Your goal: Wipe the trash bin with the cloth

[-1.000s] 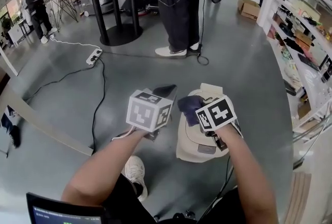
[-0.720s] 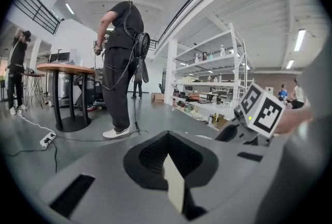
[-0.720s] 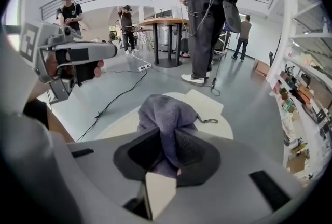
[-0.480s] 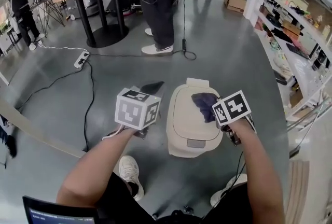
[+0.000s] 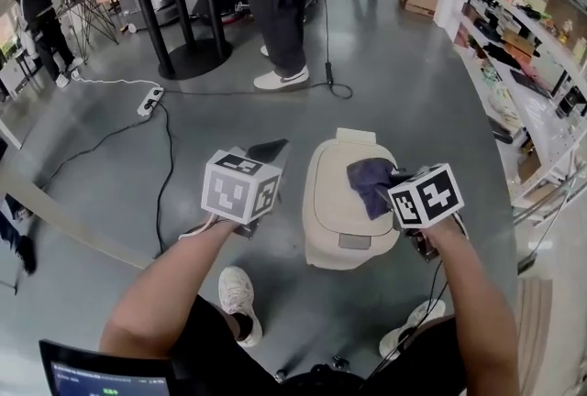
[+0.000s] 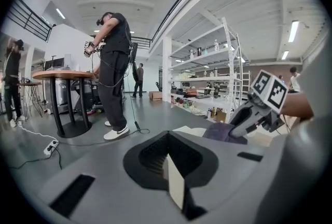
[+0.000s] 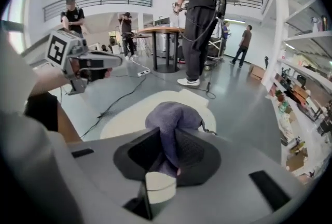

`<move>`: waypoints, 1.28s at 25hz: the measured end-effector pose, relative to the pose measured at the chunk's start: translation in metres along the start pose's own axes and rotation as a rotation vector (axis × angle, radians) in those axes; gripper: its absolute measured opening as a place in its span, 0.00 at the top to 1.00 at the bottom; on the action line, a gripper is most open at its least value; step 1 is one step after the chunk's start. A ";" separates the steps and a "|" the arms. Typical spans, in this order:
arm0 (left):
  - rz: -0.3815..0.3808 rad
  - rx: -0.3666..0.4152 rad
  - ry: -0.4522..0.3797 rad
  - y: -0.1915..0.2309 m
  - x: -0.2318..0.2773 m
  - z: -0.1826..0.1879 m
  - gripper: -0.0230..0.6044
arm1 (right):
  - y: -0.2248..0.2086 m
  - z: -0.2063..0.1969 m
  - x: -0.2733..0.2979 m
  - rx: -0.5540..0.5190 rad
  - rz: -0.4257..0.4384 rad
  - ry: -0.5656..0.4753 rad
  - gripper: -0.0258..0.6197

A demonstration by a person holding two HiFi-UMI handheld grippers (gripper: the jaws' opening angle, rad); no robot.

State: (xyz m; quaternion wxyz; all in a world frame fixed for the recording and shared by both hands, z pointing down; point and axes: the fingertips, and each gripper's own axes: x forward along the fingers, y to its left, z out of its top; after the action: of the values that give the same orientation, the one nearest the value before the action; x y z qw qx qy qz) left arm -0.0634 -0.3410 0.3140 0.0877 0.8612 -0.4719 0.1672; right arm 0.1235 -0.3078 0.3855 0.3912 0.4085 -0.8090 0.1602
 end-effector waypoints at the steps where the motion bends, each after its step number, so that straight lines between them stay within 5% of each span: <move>1: 0.001 0.001 0.001 0.002 -0.002 -0.002 0.97 | 0.018 0.005 0.002 -0.020 0.036 -0.009 0.84; 7: 0.016 0.017 0.018 0.011 -0.018 -0.013 0.97 | 0.115 0.016 0.012 -0.188 0.180 0.014 0.84; 11: 0.031 0.007 0.019 0.022 -0.025 -0.019 0.97 | 0.134 0.002 0.019 -0.273 0.164 0.078 0.84; 32: -0.059 0.051 0.035 -0.054 -0.021 -0.019 0.97 | 0.001 -0.117 -0.041 -0.029 -0.106 0.108 0.84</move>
State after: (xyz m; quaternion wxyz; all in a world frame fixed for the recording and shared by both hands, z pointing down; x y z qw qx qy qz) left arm -0.0322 -0.2892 0.3241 0.0788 0.8737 -0.4402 0.1916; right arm 0.1960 -0.2172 0.4293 0.4480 0.4360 -0.7661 0.1493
